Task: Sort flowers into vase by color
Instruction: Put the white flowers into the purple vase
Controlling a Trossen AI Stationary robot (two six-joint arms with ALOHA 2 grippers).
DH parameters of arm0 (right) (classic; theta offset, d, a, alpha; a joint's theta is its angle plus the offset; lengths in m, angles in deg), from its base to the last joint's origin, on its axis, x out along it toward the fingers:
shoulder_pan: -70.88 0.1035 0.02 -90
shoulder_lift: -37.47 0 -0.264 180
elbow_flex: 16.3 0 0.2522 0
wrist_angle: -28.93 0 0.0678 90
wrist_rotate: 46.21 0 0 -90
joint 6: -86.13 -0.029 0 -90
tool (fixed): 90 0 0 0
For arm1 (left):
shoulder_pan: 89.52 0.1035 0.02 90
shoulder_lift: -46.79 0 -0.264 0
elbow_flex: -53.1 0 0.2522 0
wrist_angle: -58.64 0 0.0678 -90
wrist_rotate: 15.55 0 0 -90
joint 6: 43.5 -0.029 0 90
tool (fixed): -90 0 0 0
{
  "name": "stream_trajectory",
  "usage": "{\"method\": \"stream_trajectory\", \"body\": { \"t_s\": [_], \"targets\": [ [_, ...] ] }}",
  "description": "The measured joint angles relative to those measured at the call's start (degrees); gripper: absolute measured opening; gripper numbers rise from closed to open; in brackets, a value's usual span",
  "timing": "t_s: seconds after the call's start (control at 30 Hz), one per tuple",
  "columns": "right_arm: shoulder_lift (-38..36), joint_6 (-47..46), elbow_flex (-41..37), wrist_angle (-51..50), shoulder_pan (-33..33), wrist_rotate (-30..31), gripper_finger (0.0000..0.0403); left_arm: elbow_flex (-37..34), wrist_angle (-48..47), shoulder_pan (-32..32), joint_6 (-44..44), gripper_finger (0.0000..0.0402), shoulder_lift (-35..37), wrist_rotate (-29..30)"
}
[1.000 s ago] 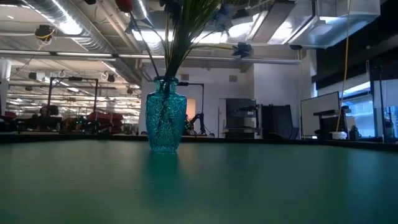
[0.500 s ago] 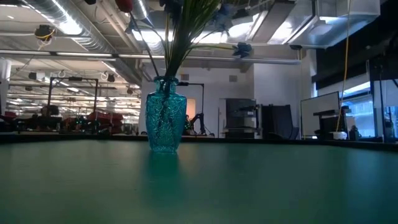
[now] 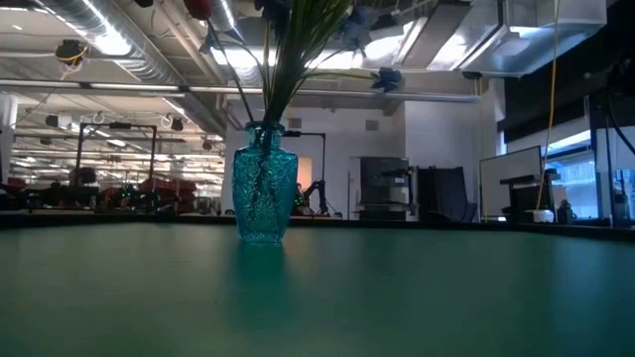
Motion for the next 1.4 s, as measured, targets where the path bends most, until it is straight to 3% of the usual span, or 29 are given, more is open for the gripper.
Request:
{"method": "stream_trajectory", "body": {
  "t_s": [0.43, 0.67, 0.9, 1.4],
  "targets": [
    [0.83, 4.18, 0.40, 6.13, -0.02, 2.15, 0.0014, 0.00, -0.01, 0.00, 0.01, 0.0185, 0.00, -0.01],
    [5.50, 4.09, 1.95, 6.38, 0.00, 1.09, 0.0007, 0.00, -0.01, 0.00, -0.01, 0.0185, -0.02, -0.02],
    [13.05, 1.50, 3.76, 11.93, 0.00, 1.07, 0.0010, 0.00, -0.01, -0.02, 0.01, 0.0185, -0.01, -0.02],
    [12.46, -5.98, 4.09, 10.03, -0.02, 0.62, 0.0012, 0.00, -0.01, 0.00, 0.01, 0.0185, -0.01, 0.00]
  ]
}}
